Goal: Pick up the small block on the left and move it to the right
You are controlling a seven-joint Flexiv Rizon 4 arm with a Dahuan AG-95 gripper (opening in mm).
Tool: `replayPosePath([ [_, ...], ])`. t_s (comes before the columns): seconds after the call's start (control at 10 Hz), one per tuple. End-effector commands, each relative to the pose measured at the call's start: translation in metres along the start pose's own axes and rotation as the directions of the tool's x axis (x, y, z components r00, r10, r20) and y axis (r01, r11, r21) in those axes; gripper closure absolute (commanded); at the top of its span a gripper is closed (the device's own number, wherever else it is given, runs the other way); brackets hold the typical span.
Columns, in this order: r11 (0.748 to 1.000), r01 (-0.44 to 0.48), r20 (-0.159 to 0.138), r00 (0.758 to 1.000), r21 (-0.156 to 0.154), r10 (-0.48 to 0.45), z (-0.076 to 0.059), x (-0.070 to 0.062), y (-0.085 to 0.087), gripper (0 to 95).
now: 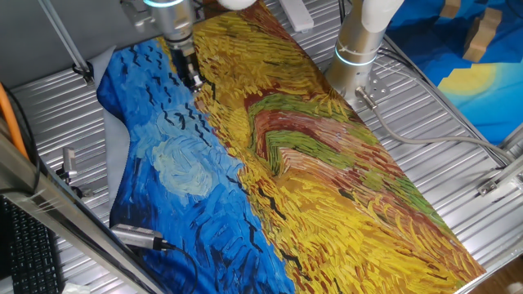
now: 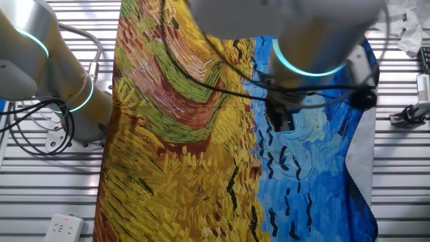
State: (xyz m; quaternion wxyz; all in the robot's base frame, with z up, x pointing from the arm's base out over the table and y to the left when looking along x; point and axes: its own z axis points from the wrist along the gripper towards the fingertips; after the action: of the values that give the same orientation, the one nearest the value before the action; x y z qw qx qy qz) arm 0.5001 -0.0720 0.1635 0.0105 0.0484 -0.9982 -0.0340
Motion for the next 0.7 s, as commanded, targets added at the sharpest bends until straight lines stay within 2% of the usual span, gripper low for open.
replayPosePath([
  [0.1, 1.000, 0.002, 0.015, 1.000, 0.014, -0.002, 0.0015, -0.0024, 0.0004, 95.0],
  [0.4, 1.000, 0.014, 0.021, 1.000, 0.016, -0.015, -0.0032, 0.0005, -0.0025, 95.0],
  [0.7, 0.999, 0.036, 0.014, 0.999, 0.014, -0.037, -0.0066, 0.0028, -0.0047, 95.0],
])
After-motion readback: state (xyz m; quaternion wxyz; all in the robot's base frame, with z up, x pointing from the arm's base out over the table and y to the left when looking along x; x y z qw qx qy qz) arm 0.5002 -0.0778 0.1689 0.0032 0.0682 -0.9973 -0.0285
